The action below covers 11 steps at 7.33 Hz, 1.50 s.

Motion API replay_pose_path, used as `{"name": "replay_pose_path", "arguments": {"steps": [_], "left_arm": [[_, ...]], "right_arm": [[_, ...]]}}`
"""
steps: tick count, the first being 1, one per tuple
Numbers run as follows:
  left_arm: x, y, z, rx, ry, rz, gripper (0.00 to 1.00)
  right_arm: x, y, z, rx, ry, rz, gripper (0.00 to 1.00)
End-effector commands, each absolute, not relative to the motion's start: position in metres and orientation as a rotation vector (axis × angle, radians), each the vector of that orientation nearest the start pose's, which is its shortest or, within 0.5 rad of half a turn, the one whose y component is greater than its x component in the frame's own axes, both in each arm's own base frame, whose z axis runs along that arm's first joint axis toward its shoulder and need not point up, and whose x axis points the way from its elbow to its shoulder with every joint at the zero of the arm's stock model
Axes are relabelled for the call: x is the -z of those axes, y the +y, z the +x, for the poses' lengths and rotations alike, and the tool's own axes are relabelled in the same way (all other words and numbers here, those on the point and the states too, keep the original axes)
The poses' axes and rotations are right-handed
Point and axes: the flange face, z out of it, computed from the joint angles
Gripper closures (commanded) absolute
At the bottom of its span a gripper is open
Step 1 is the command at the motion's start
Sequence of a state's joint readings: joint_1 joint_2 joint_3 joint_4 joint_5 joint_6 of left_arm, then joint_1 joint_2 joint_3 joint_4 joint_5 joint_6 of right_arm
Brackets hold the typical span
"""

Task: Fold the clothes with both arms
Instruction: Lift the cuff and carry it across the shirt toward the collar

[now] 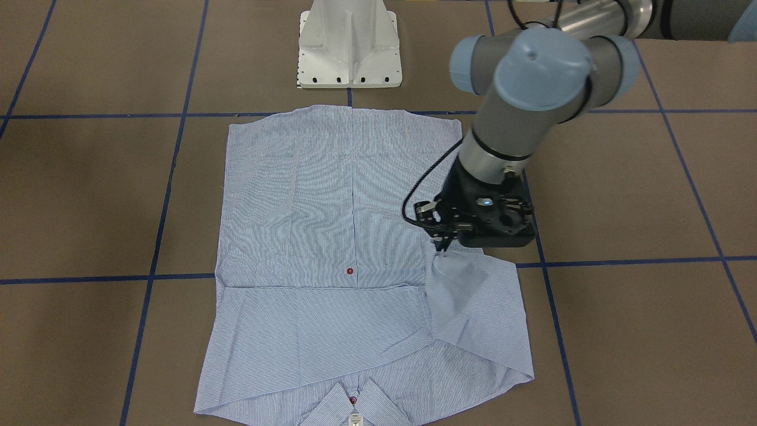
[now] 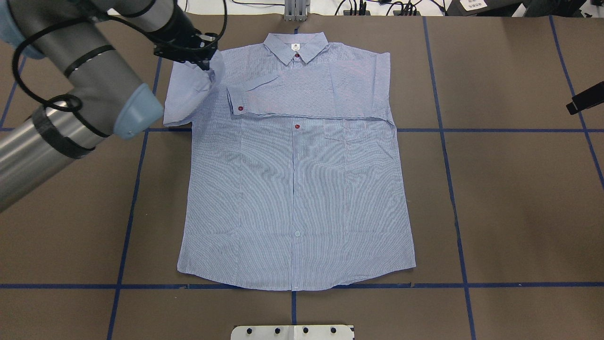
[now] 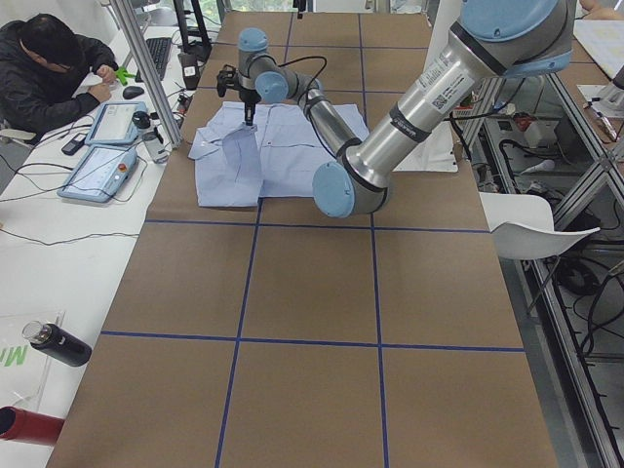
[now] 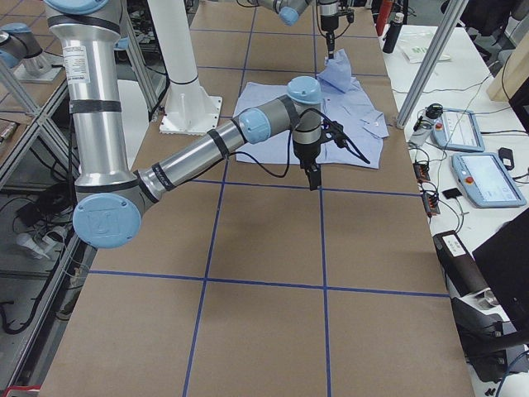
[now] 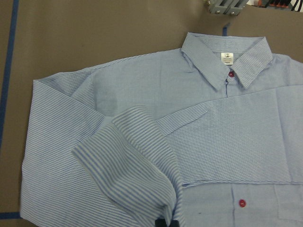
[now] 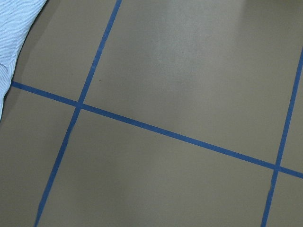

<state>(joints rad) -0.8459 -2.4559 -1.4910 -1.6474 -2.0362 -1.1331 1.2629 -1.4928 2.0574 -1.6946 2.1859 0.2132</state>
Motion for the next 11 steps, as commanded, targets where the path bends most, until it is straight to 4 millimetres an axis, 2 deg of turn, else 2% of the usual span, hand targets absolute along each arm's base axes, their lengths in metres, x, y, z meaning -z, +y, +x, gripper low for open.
{"name": "replay_pose_path", "arguments": {"steps": [1, 2, 3, 4, 5, 6, 8, 9, 10, 11], "left_arm": [[-0.061, -0.610, 0.494, 0.268, 0.935, 0.116, 1.00], [-0.041, -0.601, 0.527, 0.292, 0.928, 0.092, 1.00], [-0.035, -0.592, 0.551, 0.308, 0.917, 0.082, 1.00], [-0.036, -0.590, 0.565, 0.309, 0.910, 0.085, 0.88], [-0.038, -0.587, 0.570, 0.308, 0.912, 0.099, 0.02], [-0.031, -0.582, 0.577, 0.337, 0.929, 0.093, 0.00], [0.004, -0.566, 0.585, 0.309, 1.006, 0.112, 0.00], [0.016, -0.562, 0.584, 0.301, 1.023, 0.115, 0.00], [0.015, -0.561, 0.584, 0.292, 1.024, 0.115, 0.00], [0.001, -0.563, 0.586, 0.276, 1.008, 0.118, 0.00]], "right_arm": [[-0.407, -0.489, -0.076, 0.227, -0.696, 0.258, 0.00], [-0.407, -0.489, -0.076, 0.226, -0.695, 0.256, 0.00], [-0.407, -0.489, -0.076, 0.226, -0.695, 0.256, 0.00], [-0.408, -0.489, -0.076, 0.226, -0.695, 0.255, 0.00], [-0.408, -0.490, -0.076, 0.226, -0.695, 0.255, 0.00], [-0.408, -0.490, -0.076, 0.226, -0.695, 0.255, 0.00], [-0.408, -0.490, -0.076, 0.226, -0.697, 0.254, 0.00], [-0.408, -0.490, -0.076, 0.226, -0.695, 0.255, 0.00], [-0.408, -0.490, -0.076, 0.224, -0.695, 0.254, 0.00], [-0.406, -0.490, -0.077, 0.201, -0.699, 0.249, 0.00]]}}
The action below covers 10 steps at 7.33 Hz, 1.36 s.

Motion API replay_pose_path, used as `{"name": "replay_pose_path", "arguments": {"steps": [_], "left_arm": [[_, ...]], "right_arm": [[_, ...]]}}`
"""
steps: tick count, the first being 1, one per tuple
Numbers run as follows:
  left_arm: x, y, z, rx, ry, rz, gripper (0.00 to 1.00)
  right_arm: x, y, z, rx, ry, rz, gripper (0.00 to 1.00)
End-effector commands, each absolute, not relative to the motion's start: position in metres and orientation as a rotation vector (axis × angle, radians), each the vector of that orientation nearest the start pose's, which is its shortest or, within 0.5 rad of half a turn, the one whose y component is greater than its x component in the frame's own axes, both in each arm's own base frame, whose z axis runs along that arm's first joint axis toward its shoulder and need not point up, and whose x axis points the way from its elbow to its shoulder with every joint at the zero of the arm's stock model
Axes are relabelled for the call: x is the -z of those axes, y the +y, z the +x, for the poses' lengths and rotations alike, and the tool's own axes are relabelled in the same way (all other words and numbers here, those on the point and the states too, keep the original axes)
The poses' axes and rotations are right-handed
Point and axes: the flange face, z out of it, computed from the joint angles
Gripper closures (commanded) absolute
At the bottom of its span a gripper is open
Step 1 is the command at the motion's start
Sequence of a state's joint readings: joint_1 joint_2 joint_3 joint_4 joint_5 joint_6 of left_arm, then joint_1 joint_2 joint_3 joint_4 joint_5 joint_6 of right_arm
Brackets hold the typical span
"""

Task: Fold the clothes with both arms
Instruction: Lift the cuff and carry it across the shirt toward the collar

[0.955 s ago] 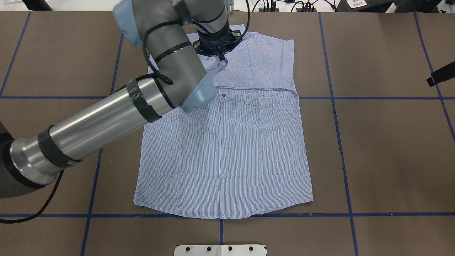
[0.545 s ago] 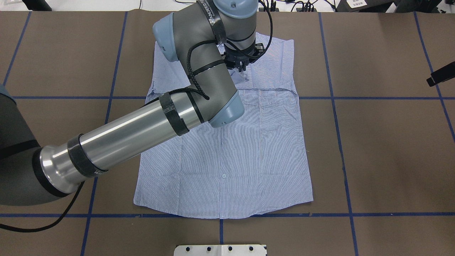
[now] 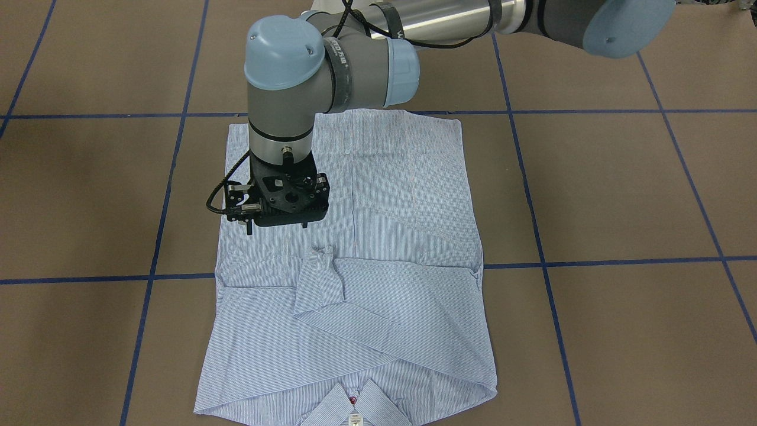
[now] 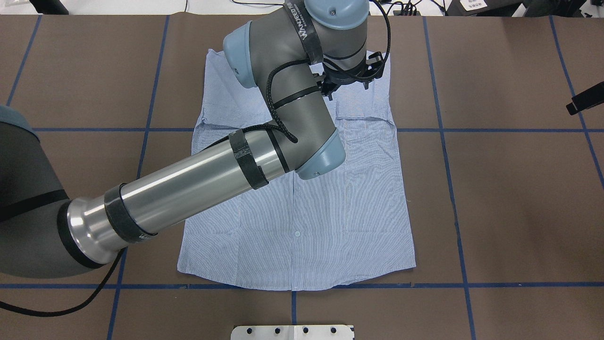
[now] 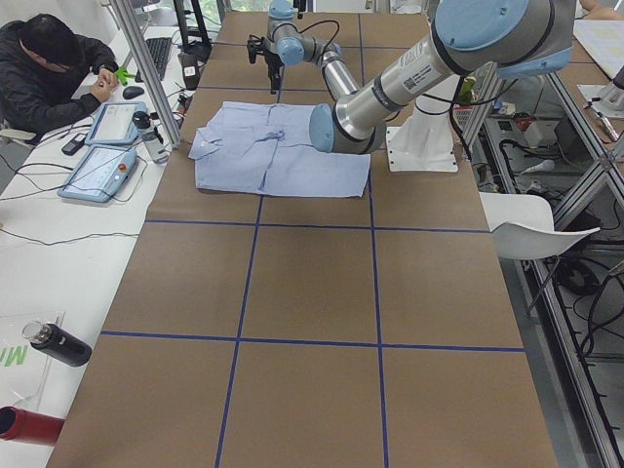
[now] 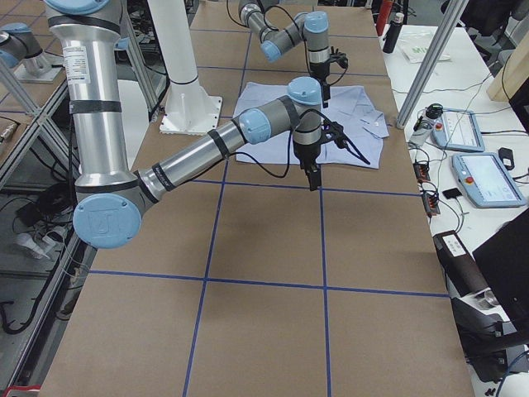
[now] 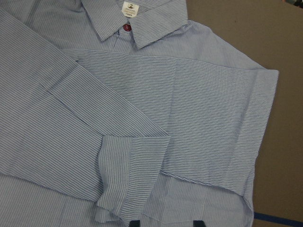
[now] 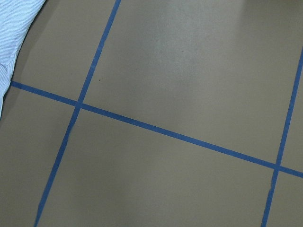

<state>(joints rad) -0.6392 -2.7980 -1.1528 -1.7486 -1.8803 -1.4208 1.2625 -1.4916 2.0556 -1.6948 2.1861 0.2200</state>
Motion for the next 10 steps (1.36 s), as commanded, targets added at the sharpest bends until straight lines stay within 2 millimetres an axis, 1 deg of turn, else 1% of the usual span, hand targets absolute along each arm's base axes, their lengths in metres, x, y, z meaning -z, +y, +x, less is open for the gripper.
{"name": "replay_pose_path", "arguments": {"steps": [1, 2, 3, 4, 5, 6, 7, 8, 9, 10], "left_arm": [[-0.021, -0.565, 0.589, 0.239, 0.984, 0.133, 0.00], [-0.053, -0.570, 0.592, 0.207, 1.025, 0.172, 0.00], [-0.085, -0.584, 0.601, 0.206, 1.048, 0.193, 0.00], [-0.108, -0.597, 0.611, 0.217, 1.049, 0.200, 0.00], [-0.138, -0.613, 0.621, 0.243, 1.054, 0.250, 0.00], [-0.159, -0.624, 0.626, 0.259, 1.066, 0.295, 0.00], [-0.182, -0.629, 0.633, 0.261, 1.068, 0.300, 0.00], [-0.189, -0.631, 0.635, 0.265, 1.069, 0.312, 0.00], [-0.187, -0.630, 0.636, 0.264, 1.071, 0.310, 0.00], [-0.179, -0.629, 0.639, 0.258, 1.082, 0.306, 0.00]], "right_arm": [[-0.403, -0.492, -0.077, 0.182, -0.703, 0.248, 0.00], [-0.403, -0.492, -0.077, 0.181, -0.703, 0.247, 0.00], [-0.403, -0.492, -0.078, 0.182, -0.703, 0.246, 0.00], [-0.403, -0.492, -0.077, 0.181, -0.703, 0.247, 0.00], [-0.403, -0.492, -0.078, 0.182, -0.703, 0.246, 0.00], [-0.404, -0.492, -0.078, 0.182, -0.703, 0.245, 0.00], [-0.403, -0.492, -0.078, 0.182, -0.703, 0.246, 0.00], [-0.403, -0.492, -0.078, 0.184, -0.703, 0.247, 0.00], [-0.404, -0.492, -0.078, 0.183, -0.703, 0.246, 0.00], [-0.407, -0.494, -0.078, 0.180, -0.702, 0.242, 0.00]]}}
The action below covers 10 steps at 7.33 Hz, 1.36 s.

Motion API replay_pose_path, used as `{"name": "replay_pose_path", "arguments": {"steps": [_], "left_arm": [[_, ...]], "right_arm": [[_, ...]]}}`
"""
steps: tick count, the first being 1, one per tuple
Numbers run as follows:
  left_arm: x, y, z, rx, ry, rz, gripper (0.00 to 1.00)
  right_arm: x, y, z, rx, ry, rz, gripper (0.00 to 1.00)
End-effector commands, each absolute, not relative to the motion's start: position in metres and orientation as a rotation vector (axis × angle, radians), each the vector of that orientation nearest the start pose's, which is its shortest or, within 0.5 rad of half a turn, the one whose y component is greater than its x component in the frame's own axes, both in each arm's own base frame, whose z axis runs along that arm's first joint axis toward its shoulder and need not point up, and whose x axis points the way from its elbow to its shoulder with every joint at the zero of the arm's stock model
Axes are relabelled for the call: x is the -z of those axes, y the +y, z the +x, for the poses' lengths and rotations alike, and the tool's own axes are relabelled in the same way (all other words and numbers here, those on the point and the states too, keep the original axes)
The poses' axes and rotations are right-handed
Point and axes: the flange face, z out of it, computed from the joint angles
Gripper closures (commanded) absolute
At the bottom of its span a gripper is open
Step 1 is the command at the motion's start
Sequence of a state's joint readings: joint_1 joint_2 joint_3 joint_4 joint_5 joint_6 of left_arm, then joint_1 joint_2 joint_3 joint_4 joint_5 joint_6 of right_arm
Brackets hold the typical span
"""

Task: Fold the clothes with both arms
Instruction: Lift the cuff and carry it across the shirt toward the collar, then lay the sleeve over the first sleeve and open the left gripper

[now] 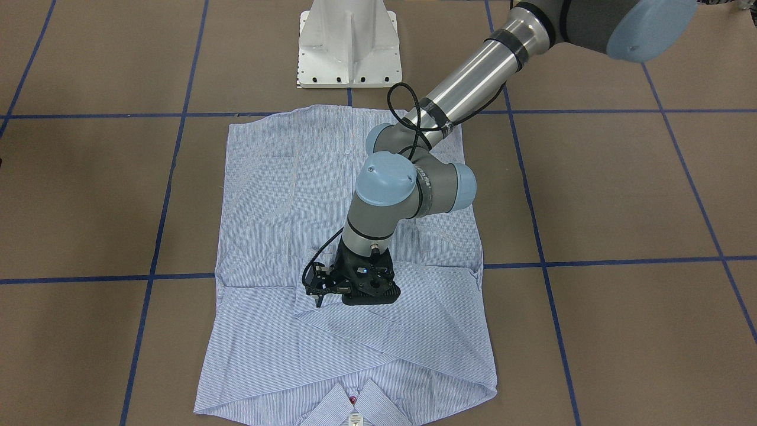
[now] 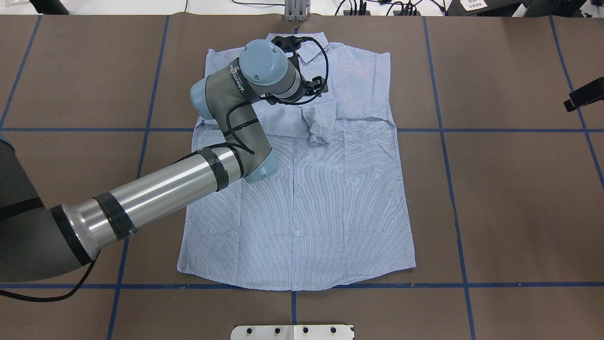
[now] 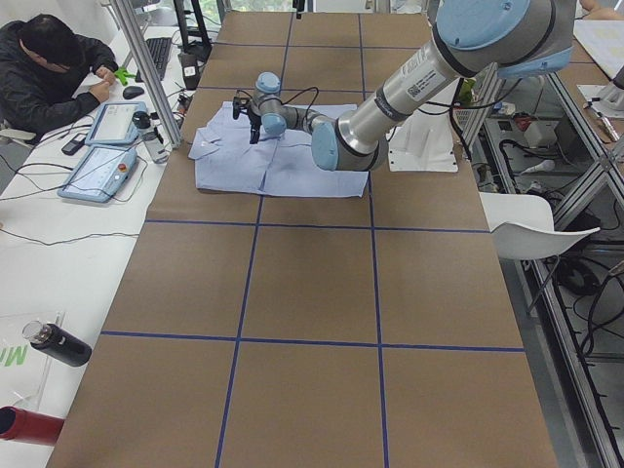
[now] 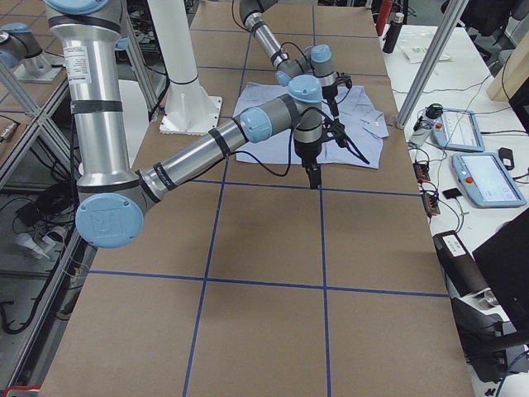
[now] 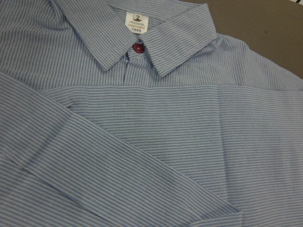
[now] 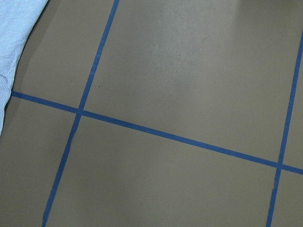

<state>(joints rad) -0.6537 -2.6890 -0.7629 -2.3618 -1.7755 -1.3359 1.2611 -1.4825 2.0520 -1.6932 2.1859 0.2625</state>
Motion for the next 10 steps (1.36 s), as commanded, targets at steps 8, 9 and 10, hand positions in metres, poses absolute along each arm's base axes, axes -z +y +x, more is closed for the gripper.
{"name": "replay_pose_path", "arguments": {"steps": [8, 9, 10], "left_arm": [[-0.174, -0.592, 0.674, 0.213, 1.102, 0.251, 0.00], [-0.169, -0.587, 0.679, 0.214, 1.111, 0.244, 0.00], [-0.155, -0.585, 0.680, 0.223, 1.133, 0.241, 0.00]], "right_arm": [[-0.412, -0.495, -0.079, 0.180, -0.698, 0.232, 0.00], [-0.411, -0.495, -0.078, 0.179, -0.698, 0.234, 0.00], [-0.412, -0.495, -0.078, 0.180, -0.697, 0.233, 0.00]]}}
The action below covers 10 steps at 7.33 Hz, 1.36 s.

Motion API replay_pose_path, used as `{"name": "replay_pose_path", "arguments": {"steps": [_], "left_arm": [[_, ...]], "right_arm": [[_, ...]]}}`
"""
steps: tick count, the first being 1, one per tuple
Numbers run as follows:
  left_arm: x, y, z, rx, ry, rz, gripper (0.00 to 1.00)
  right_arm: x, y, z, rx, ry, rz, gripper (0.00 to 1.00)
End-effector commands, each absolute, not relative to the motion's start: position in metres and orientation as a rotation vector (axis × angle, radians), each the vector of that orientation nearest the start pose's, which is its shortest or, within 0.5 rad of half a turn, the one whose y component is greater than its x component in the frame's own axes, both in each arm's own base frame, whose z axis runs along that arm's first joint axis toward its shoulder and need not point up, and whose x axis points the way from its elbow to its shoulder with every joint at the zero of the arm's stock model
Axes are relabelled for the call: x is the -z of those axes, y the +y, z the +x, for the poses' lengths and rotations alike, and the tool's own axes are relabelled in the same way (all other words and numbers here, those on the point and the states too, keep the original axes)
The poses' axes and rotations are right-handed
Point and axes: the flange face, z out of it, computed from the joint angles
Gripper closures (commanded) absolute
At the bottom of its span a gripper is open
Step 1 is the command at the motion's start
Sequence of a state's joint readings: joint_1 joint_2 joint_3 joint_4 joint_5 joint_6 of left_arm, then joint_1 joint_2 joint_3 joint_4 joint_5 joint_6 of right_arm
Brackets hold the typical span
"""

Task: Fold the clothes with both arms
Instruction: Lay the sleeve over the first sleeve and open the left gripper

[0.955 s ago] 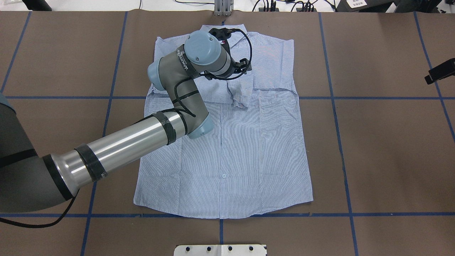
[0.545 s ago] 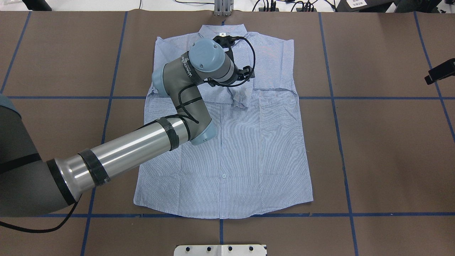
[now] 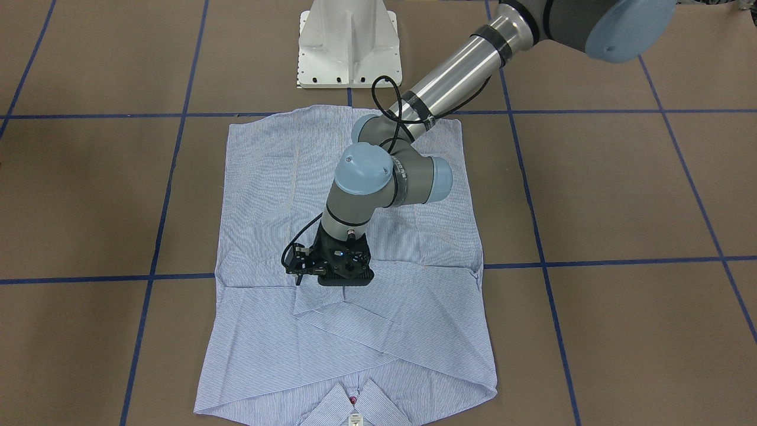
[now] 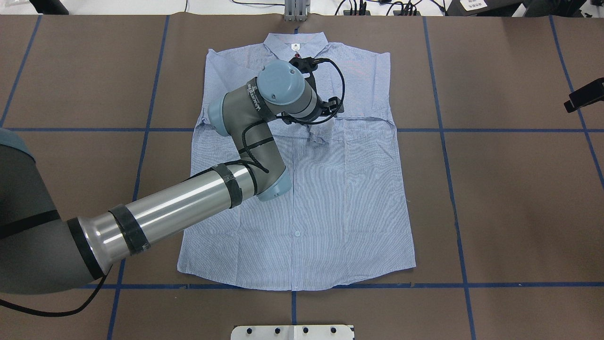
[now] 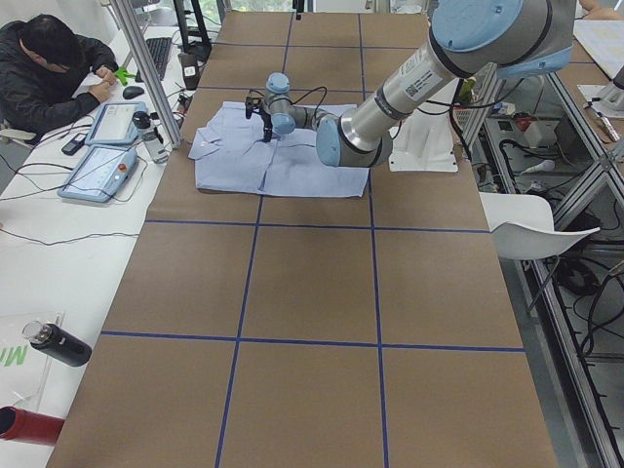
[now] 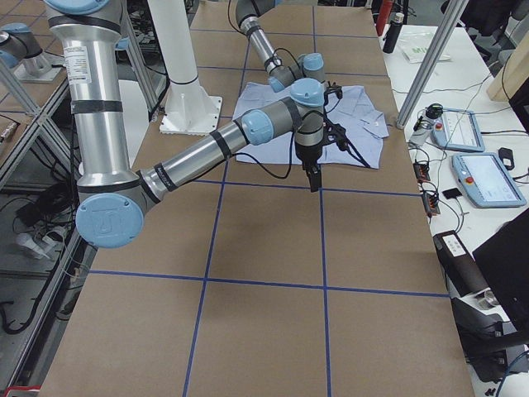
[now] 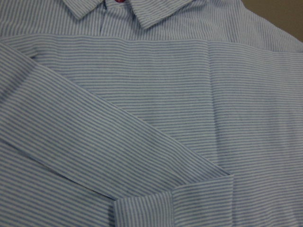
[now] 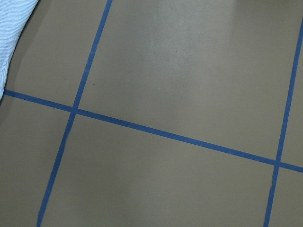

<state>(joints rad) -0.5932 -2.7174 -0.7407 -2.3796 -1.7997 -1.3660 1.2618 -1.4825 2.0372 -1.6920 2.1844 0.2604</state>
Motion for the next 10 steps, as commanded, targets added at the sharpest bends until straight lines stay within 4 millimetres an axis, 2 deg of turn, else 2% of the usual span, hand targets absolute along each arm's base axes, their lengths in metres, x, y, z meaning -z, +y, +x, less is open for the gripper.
{"name": "replay_pose_path", "arguments": {"steps": [1, 2, 5, 7, 10], "left_arm": [[-0.146, -0.582, 0.682, 0.225, 1.146, 0.228, 0.00], [-0.129, -0.577, 0.686, 0.231, 1.170, 0.219, 0.00], [-0.063, -0.530, 0.714, 0.231, 1.283, 0.168, 0.00], [-0.045, -0.514, 0.720, 0.217, 1.326, 0.161, 0.00], [-0.024, -0.504, 0.709, 0.159, 1.332, 0.111, 0.00]], "right_arm": [[-0.412, -0.495, -0.079, 0.181, -0.698, 0.233, 0.00], [-0.412, -0.495, -0.078, 0.180, -0.697, 0.233, 0.00], [-0.414, -0.495, -0.078, 0.178, -0.696, 0.229, 0.00], [-0.416, -0.494, -0.078, 0.177, -0.697, 0.224, 0.00], [-0.407, -0.494, -0.078, 0.145, -0.706, 0.228, 0.00]]}}
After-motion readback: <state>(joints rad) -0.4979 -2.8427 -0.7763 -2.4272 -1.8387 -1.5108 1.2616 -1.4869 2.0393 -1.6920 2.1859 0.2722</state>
